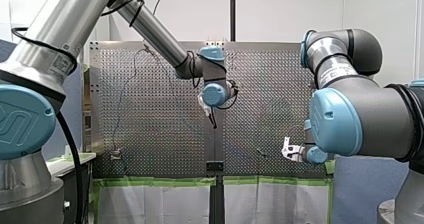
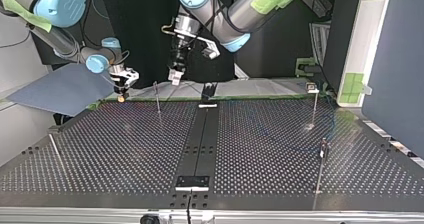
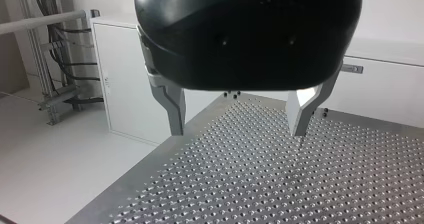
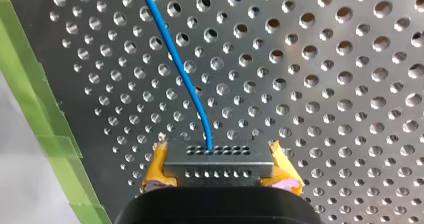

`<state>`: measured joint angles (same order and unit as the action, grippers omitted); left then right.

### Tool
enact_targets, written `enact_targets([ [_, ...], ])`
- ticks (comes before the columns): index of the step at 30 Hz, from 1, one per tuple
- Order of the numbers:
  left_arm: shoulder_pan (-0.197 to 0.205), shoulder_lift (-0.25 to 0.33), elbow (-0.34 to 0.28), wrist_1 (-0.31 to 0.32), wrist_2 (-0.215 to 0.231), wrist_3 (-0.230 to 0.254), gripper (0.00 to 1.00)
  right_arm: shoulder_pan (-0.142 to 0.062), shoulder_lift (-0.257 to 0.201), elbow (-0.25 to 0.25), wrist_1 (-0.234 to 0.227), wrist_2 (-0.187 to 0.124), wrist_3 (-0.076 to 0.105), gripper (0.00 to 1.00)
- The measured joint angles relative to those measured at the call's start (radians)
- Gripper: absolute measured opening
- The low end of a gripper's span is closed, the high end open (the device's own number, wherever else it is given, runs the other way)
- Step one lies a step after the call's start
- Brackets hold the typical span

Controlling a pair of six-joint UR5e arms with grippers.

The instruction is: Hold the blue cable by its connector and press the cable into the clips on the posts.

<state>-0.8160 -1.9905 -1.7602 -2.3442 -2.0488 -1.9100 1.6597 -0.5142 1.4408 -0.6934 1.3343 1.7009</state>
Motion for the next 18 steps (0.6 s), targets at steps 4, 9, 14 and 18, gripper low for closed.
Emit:
enact_targets([
  [4, 0.000, 0.034, -0.034, 0.001, 0.000, -0.002, 1.00, -0.001, -0.003, 0.001, 0.003, -0.001, -0.002, 0.00],
  [9, 0.000, 0.087, -0.087, 0.003, 0.006, -0.003, 1.00, -0.004, -0.032, 0.021, -0.001, -0.003, -0.002, 0.00],
  [14, 0.002, 0.139, -0.139, 0.004, 0.008, -0.004, 1.00, -0.005, -0.065, 0.031, -0.003, -0.004, -0.003, 0.00],
  [18, 0.004, 0.178, -0.177, 0.008, 0.008, -0.003, 1.00, -0.003, -0.071, 0.033, -0.002, -0.006, -0.004, 0.00],
])
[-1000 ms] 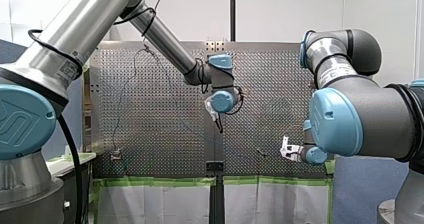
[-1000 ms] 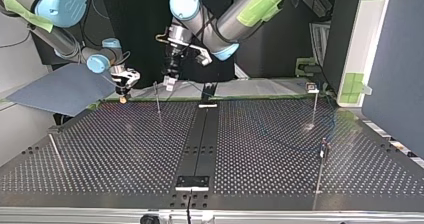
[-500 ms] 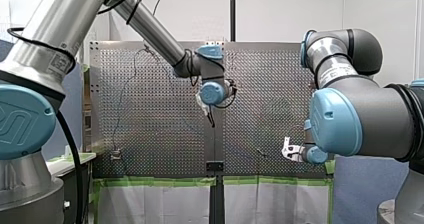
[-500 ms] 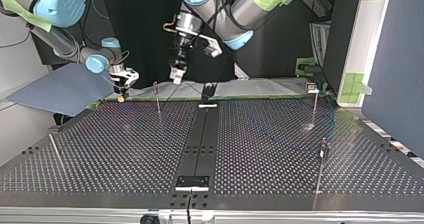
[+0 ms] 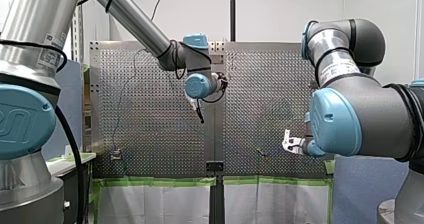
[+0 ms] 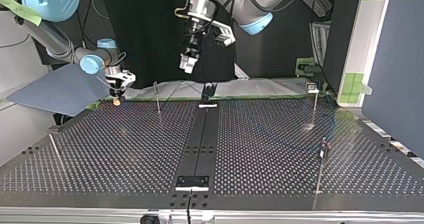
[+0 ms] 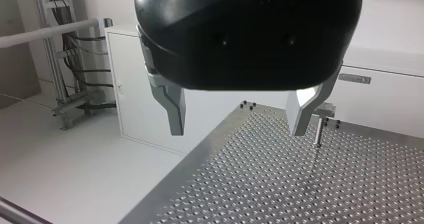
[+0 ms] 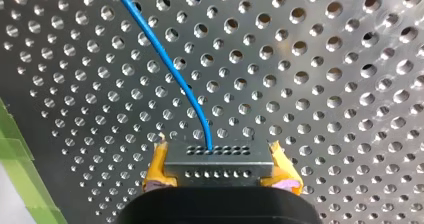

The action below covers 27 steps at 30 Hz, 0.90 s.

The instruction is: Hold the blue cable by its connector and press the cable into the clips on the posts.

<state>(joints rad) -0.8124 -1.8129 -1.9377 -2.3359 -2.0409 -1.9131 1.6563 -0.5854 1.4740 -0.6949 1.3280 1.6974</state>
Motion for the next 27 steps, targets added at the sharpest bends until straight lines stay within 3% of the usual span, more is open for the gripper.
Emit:
enact_targets([
  [7, 0.001, 0.054, -0.075, 0.050, 0.001, 0.001, 1.00, 0.003, -0.016, 0.008, 0.001, 0.000, 0.000, 0.00],
  [15, 0.001, -0.002, -0.149, 0.123, 0.008, -0.023, 1.00, -0.002, -0.079, 0.058, -0.016, 0.008, -0.001, 0.00],
  [24, 0.002, -0.080, -0.227, 0.201, 0.010, -0.044, 1.00, -0.004, -0.160, 0.134, -0.064, 0.036, 0.000, 0.00],
  [27, 0.002, -0.106, -0.253, 0.227, 0.011, -0.045, 1.00, -0.005, -0.193, 0.165, -0.091, 0.050, 0.008, 0.00],
])
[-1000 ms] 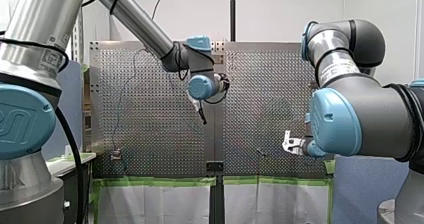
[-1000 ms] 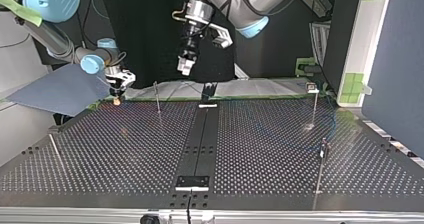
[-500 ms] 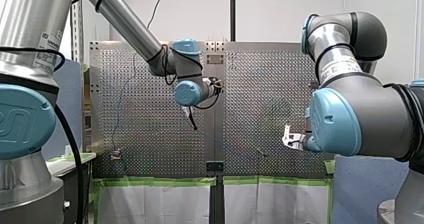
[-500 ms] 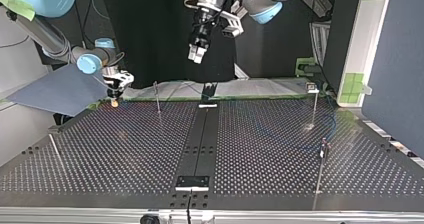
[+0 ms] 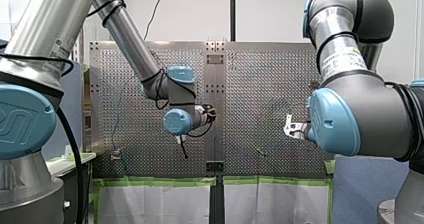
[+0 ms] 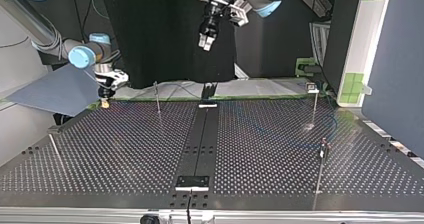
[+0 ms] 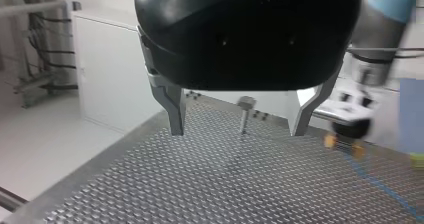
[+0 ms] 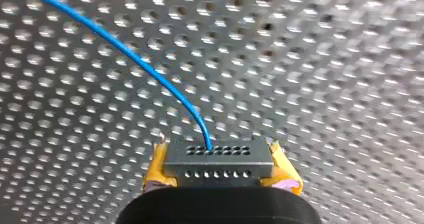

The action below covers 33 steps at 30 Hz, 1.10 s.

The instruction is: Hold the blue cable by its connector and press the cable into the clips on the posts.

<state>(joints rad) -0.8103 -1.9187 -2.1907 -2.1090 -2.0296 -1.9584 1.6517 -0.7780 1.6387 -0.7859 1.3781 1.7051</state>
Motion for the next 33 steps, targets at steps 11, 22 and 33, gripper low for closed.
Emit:
enact_targets([
  [11, 0.000, -0.098, -0.097, 0.071, 0.014, 0.006, 1.00, 0.013, -0.114, 0.054, -0.020, 0.026, 0.052, 0.00],
  [22, 0.000, -0.135, -0.178, 0.072, 0.022, 0.023, 1.00, 0.028, -0.178, 0.083, -0.048, 0.023, 0.064, 0.00],
  [33, 0.000, -0.136, -0.181, 0.072, 0.022, 0.023, 1.00, 0.029, -0.179, 0.085, -0.052, 0.023, 0.064, 0.00],
])
